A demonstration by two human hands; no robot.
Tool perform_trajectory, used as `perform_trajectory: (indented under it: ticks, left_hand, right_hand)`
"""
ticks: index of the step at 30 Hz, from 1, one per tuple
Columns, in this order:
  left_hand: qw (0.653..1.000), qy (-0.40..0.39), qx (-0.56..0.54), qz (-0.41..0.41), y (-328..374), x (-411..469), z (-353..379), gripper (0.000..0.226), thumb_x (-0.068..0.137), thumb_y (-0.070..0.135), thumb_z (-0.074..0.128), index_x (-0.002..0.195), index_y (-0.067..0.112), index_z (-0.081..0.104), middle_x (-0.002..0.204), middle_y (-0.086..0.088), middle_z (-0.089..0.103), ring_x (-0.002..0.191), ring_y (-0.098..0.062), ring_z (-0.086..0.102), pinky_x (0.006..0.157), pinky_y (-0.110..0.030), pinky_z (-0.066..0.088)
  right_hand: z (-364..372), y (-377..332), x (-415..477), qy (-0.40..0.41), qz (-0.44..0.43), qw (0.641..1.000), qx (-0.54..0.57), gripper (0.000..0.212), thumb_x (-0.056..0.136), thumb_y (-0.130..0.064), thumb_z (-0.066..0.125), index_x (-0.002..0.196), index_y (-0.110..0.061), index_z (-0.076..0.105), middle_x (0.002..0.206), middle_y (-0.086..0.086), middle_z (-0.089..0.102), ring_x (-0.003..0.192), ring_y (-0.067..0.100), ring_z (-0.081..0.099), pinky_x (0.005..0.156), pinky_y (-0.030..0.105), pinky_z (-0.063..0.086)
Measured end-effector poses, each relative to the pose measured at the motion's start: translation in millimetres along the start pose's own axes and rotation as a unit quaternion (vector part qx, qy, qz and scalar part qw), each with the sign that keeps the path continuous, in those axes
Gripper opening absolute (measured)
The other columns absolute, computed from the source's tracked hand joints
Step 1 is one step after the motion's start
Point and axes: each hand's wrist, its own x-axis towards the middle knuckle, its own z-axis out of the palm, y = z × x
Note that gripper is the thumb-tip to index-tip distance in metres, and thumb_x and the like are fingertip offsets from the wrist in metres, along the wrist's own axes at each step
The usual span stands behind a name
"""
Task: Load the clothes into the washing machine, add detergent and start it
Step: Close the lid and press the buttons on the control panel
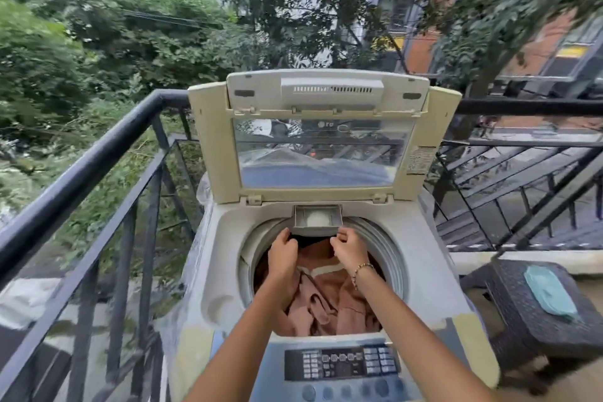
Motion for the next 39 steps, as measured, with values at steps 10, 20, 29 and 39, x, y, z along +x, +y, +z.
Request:
perform_trajectory:
  ticks: [10, 20, 29, 39]
  left_hand:
    - [0.988, -0.095, 0.057, -0.112, 11.1, 55.9, 15.8, 0.063, 0.092, 0.004, 0.029, 0.152, 0.015, 0.011, 0.104, -0.005, 0.056, 0.067, -0.013, 0.048, 0.051, -0.025, 0.039]
    - [0.979, -0.094, -0.109, -0.142, 14.2, 77.4, 37.7, 0.068, 0.089, -0.001, 0.031, 0.152, 0.017, 0.011, 0.150, -0.016, 0.032, 0.132, -0.031, 0.039, 0.104, -0.038, 0.038]
    - [0.983, -0.083, -0.147, -0.067, 13.1, 75.4, 46.9, 0.065, 0.098, -0.002, 0.023, 0.152, 0.021, -0.005, 0.161, -0.003, 0.001, 0.147, -0.020, 0.012, 0.115, -0.035, 0.018]
    - [0.990, -0.081, -0.091, -0.070, 20.1, 70.2, 38.0, 0.068, 0.096, 0.010, 0.039, 0.153, 0.021, 0.003, 0.160, -0.003, 0.011, 0.145, -0.022, 0.019, 0.112, -0.036, 0.026]
  right_hand:
    - [19.4, -12.4, 25.9, -0.010, 0.072, 0.995, -0.073, 0.065, 0.090, -0.016, 0.043, 0.150, -0.014, 0.017, 0.120, 0.007, 0.055, 0.075, 0.013, 0.053, 0.062, 0.024, 0.041]
    - [32.8, -18.8, 49.8, 0.001, 0.027, 0.998, -0.057, 0.063, 0.093, -0.011, 0.042, 0.150, -0.021, 0.017, 0.133, 0.013, 0.054, 0.061, 0.014, 0.051, 0.052, 0.022, 0.040]
    - [37.6, -14.9, 57.7, -0.044, 0.001, 0.996, -0.073, 0.068, 0.093, -0.010, 0.039, 0.151, -0.029, 0.007, 0.135, 0.016, 0.054, 0.053, 0.012, 0.046, 0.048, 0.021, 0.037]
    - [29.3, -13.8, 62.6, -0.072, -0.002, 0.995, -0.064, 0.069, 0.094, -0.018, 0.047, 0.150, -0.031, 0.010, 0.116, -0.003, 0.059, 0.090, 0.014, 0.064, 0.068, 0.021, 0.048]
